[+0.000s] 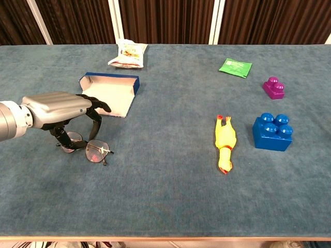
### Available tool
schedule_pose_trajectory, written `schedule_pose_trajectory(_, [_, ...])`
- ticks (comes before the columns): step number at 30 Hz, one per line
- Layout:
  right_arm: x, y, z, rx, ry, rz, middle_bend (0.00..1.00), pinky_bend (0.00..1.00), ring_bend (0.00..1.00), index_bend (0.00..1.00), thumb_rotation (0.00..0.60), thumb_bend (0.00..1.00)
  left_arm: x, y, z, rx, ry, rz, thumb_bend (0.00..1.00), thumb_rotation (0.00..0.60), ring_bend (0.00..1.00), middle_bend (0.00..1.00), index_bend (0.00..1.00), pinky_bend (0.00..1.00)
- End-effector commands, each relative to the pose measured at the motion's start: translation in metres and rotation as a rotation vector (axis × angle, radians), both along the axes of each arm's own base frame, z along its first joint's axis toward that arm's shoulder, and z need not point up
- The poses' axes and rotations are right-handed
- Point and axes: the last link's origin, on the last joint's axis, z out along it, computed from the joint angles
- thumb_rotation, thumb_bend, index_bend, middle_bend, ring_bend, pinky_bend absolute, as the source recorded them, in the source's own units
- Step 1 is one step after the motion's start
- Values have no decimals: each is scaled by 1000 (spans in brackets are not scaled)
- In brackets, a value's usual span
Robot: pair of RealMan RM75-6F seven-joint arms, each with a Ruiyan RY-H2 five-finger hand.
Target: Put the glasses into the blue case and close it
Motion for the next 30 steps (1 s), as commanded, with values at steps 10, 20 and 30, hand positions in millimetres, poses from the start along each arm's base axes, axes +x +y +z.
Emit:
schedule_pose_trajectory(10, [0,0,0,-2,-3,-9,0,272,119,0,600,166,-2,0,-1,0,11,-4,414,600,0,115,561,0])
schedule_pose_trajectory(20, [0,0,1,-2,-9,-10,0,272,119,0,600,166,-8,5,5,32,20,15,493,600,0,141,578,0])
schedule_pose_trajectory(30, [0,1,1,0,-15,-12,0,272,119,0,600,166,1,26,23,95,-18,61,493,600,0,136,578,0])
